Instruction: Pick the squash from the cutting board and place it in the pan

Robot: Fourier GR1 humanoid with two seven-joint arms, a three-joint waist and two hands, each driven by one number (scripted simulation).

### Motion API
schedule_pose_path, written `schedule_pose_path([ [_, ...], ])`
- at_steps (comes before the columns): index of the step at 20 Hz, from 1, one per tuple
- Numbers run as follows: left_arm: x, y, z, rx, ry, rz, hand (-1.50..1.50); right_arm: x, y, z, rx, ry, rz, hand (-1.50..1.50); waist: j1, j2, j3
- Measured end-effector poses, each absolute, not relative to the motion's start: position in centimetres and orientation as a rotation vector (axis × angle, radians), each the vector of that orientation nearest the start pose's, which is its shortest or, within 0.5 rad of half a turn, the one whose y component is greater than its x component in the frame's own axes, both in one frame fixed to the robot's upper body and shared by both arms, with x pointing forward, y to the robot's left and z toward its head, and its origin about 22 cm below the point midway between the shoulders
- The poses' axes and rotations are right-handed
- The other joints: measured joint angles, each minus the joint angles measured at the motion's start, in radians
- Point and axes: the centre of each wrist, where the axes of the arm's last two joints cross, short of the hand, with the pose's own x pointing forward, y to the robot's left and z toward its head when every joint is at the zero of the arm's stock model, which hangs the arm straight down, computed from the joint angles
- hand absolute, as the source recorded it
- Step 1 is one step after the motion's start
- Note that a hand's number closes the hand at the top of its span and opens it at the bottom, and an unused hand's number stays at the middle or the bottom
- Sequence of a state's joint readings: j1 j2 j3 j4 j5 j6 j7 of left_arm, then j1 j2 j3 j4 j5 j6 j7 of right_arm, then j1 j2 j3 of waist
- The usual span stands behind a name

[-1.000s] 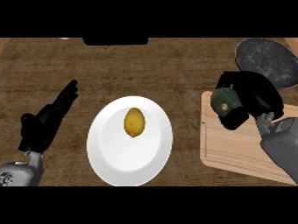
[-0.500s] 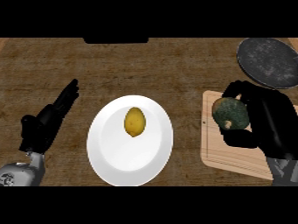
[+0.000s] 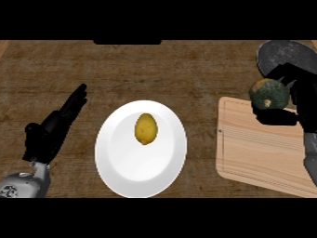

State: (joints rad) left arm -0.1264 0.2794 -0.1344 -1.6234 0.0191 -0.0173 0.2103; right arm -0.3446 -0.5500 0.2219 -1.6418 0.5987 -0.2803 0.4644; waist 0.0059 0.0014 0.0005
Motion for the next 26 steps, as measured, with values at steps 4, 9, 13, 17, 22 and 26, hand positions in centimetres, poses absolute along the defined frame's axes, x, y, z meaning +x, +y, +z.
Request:
schedule_pose_path([
  [4,27.0,25.1,5.1,0.086,-1.502,-0.354,0.0,33.1,-28.8,11.8,-1.11,-1.564,0.555,1.5,0.006,0.002,0.0],
  [9,27.4,24.8,5.2,0.081,-1.509,-0.358,0.0,36.2,-32.5,9.7,-1.197,-1.55,0.522,1.5,0.014,0.006,0.001],
  [13,27.4,24.5,5.2,0.075,-1.518,-0.37,0.0,38.0,-35.6,8.8,-1.232,-1.54,0.505,1.5,0.022,0.008,0.001],
  [17,27.6,24.0,5.3,0.069,-1.512,-0.377,0.0,39.5,-37.3,8.4,-1.256,-1.533,0.5,1.5,0.031,0.011,0.001],
  [22,27.9,23.7,5.2,0.064,-1.524,-0.39,0.0,40.0,-39.4,8.1,-1.271,-1.534,0.487,1.5,0.042,0.018,0.003],
  [26,28.1,23.8,5.6,0.061,-1.533,-0.393,0.0,39.8,-40.9,8.2,-1.285,-1.531,0.476,1.5,0.05,0.022,0.003],
])
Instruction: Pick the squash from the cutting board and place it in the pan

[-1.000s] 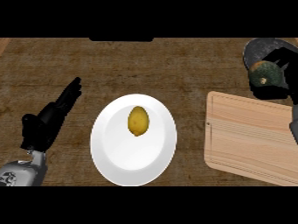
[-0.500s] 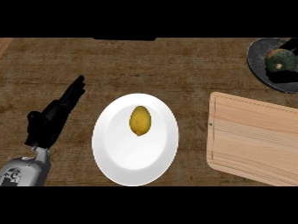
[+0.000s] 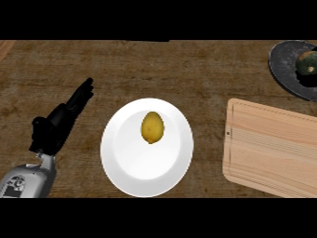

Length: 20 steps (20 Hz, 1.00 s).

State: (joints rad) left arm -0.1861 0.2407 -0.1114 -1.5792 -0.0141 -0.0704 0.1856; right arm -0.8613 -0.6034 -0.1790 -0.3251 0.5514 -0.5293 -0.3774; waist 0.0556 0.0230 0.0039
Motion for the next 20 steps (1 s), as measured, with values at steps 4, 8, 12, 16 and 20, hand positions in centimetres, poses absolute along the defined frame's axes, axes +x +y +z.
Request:
schedule_pose_path([
  [4,28.5,23.2,6.0,0.048,-1.542,-0.397,0.0,39.4,-42.3,8.2,-1.274,-1.401,0.449,-1.5,0.014,0.006,0.0],
  [8,28.6,22.7,6.4,0.033,-1.542,-0.41,0.0,38.6,-43.7,7.9,-1.202,-1.261,0.456,-1.5,0.03,0.015,0.002],
  [12,28.5,22.4,6.3,0.025,-1.55,-0.416,0.0,38.5,-43.9,7.9,-1.126,-1.263,0.418,-1.5,0.041,0.02,0.004],
  [16,28.6,22.3,6.5,0.024,-1.553,-0.419,0.0,38.9,-43.5,8.0,-1.04,-1.358,0.312,-1.5,0.042,0.023,0.007],
  [20,28.7,22.3,6.6,0.027,-1.555,-0.413,0.0,39.0,-43.6,8.6,-0.946,-1.49,0.154,-1.5,0.033,0.023,0.008],
])
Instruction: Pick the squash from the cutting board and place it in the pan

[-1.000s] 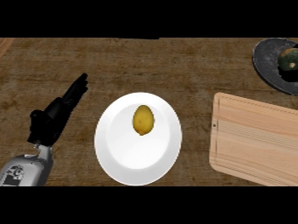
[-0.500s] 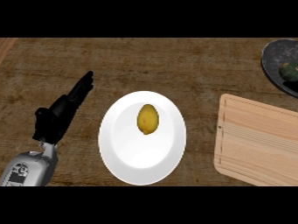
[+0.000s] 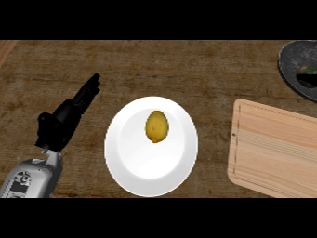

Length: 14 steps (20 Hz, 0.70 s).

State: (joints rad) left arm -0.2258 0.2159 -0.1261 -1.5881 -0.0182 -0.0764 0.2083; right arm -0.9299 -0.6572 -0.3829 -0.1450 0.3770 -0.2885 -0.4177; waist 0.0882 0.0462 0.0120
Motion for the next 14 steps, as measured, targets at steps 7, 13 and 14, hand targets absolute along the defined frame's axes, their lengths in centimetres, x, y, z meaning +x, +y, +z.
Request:
schedule_pose_path([
  [7,28.3,22.8,6.0,0.037,-1.547,-0.402,0.0,36.7,-46.7,8.1,-0.73,-1.607,-0.029,-1.5,-0.013,-0.005,0.0],
  [13,28.1,23.5,5.8,0.049,-1.542,-0.393,0.0,33.6,-49.8,7.0,-0.609,-1.691,-0.054,-1.5,-0.025,-0.011,-0.002],
  [14,28.1,23.5,5.8,0.048,-1.543,-0.393,0.0,33.2,-50.3,7.1,-0.6,-1.71,-0.053,-1.5,-0.027,-0.011,-0.002],
])
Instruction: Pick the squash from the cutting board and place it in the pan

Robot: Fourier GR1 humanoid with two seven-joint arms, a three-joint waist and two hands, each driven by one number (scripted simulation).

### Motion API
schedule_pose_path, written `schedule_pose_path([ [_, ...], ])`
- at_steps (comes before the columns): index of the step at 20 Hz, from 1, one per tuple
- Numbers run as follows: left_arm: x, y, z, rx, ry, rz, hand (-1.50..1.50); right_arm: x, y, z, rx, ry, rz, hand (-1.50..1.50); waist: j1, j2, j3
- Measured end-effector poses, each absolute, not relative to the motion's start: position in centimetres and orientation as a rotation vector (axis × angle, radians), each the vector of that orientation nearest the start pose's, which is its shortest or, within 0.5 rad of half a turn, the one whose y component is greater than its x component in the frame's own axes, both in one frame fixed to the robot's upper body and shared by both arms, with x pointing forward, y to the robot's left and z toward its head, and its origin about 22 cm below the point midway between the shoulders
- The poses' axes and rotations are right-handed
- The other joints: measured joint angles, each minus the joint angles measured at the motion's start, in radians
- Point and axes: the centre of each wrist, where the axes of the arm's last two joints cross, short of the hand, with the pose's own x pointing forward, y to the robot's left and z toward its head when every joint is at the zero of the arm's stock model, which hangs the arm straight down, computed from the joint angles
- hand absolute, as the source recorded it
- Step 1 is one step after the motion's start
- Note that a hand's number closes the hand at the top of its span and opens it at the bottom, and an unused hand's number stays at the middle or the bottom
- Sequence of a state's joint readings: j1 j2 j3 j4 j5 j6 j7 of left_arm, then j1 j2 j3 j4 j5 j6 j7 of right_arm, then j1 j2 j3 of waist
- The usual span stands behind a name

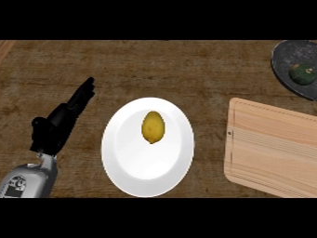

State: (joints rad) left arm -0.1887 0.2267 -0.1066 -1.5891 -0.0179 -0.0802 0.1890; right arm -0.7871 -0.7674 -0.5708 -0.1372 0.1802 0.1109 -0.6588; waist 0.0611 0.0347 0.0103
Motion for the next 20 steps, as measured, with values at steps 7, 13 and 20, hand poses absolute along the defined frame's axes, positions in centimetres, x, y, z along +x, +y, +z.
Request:
schedule_pose_path([
  [7,28.1,23.4,5.3,0.052,-1.526,-0.382,0.0,29.8,-52.1,4.5,-0.546,-1.799,-0.042,-1.5,-0.011,-0.007,-0.001],
  [13,27.7,24.4,5.4,0.065,-1.527,-0.373,0.0,27.3,-53.0,2.6,-0.534,-1.803,-0.038,-1.5,-0.015,-0.013,-0.003],
  [20,27.5,24.8,5.8,0.069,-1.519,-0.366,0.0,25.2,-52.9,0.2,-0.549,-1.78,-0.037,-1.5,-0.024,-0.018,-0.004],
])
